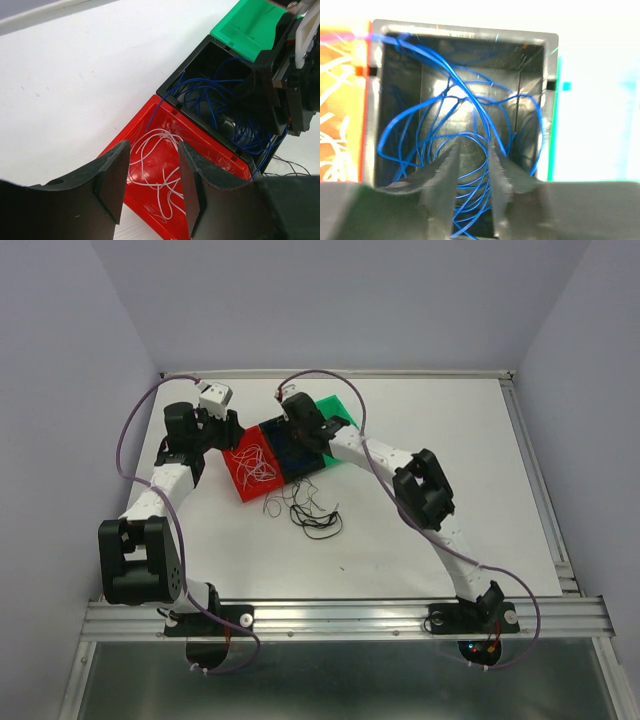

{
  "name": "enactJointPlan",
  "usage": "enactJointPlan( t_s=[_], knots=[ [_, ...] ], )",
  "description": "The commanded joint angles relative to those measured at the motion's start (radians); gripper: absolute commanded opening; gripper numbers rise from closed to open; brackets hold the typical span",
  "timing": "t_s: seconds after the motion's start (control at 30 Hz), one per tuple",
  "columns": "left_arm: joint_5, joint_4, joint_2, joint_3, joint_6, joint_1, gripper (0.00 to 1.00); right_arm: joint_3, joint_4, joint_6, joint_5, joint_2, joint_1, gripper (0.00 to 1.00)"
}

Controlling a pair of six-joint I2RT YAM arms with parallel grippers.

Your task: Untangle the cables

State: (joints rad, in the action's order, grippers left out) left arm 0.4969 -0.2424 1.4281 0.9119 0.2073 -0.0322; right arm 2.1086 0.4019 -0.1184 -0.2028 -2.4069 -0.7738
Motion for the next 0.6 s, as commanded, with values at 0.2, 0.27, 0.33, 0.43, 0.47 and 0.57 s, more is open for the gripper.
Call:
enactJointPlan(
  t_s=[0.2,0.27,0.33,0.43,0.47,0.57],
  knots=[
    [0.022,-0.026,-0.044,0.027,0.015,0.006,0.54,-0.041,-0.103,0.013,-0.066,0.211,-0.019,0.50],
    [0.022,-0.026,-0.047,0.025,0.014,0.008,0.54,-0.100,-0.115,0.017,-0.061,0.247,-0.028,0.54],
    [0.029,-0.026,-0.051,0.024,0.014,0.006,0.54,-0.148,-0.124,0.026,-0.046,0.290,-0.039,0.57],
    [0.034,-0.028,-0.055,0.021,0.020,0.008,0.54,-0.266,-0.152,0.066,0.038,0.368,-0.056,0.61],
    [0.037,-0.028,-0.055,0.019,0.021,0.009,0.54,-0.295,-0.156,0.078,0.069,0.386,-0.062,0.62],
    [0.040,-0.029,-0.058,0.016,0.023,0.011,0.55,-0.393,-0.161,0.138,0.123,0.440,-0.081,0.63]
  ],
)
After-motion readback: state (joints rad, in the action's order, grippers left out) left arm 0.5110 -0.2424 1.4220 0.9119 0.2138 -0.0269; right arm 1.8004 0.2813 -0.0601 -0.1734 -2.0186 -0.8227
